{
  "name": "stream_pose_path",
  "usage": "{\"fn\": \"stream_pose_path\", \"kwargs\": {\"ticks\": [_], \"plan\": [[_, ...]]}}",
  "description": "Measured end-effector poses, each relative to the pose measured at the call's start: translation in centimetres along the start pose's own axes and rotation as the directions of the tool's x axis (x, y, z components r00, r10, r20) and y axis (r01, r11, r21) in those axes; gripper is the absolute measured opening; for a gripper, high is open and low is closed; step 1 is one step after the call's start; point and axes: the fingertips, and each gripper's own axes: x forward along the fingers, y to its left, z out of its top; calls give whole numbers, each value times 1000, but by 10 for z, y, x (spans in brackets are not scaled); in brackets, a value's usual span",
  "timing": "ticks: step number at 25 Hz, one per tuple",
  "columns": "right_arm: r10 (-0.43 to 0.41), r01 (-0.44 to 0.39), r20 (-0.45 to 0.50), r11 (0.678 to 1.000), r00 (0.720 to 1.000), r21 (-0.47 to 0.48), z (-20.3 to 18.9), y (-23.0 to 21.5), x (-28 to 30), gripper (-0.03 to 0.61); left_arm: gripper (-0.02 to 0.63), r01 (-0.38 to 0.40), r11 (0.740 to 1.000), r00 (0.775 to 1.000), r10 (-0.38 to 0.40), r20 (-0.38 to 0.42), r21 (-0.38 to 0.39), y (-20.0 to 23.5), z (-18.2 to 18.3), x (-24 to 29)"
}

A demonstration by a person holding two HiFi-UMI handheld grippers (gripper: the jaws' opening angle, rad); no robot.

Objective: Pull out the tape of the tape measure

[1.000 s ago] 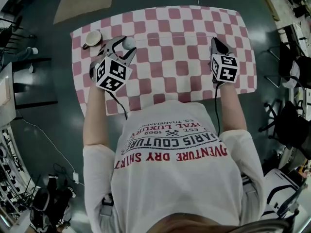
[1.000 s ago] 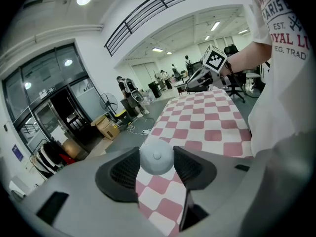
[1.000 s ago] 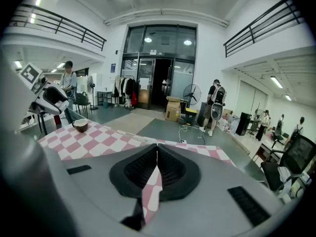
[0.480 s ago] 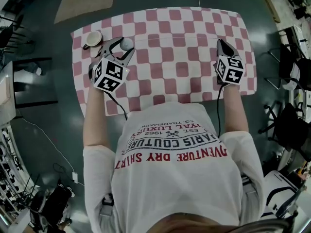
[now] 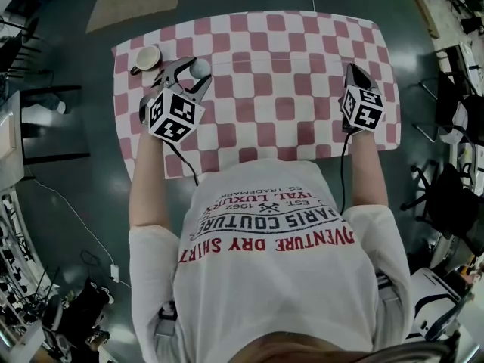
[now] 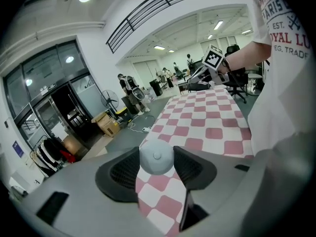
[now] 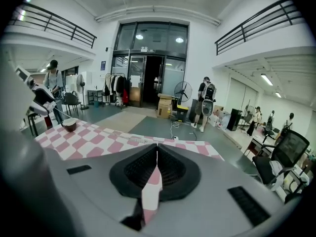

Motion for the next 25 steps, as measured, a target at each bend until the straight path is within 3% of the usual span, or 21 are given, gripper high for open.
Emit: {"fn": "stream_pose_path", "kwargs": {"ticks": [8,17,25], "plan": [[92,-93,16,995,996,41,-7,14,4,32,233,0,999,999,-1,-34,-38,-3,-12,6],[197,-197,15,980,980,20,-19,39,13,32,233,45,997,997,-48,-63,-56,-19,-28,18],[217,-215,-72,976,974,30,-52,46,25,32,233,101,993,984,-108,-140,-60,-48,-55,35]]}}
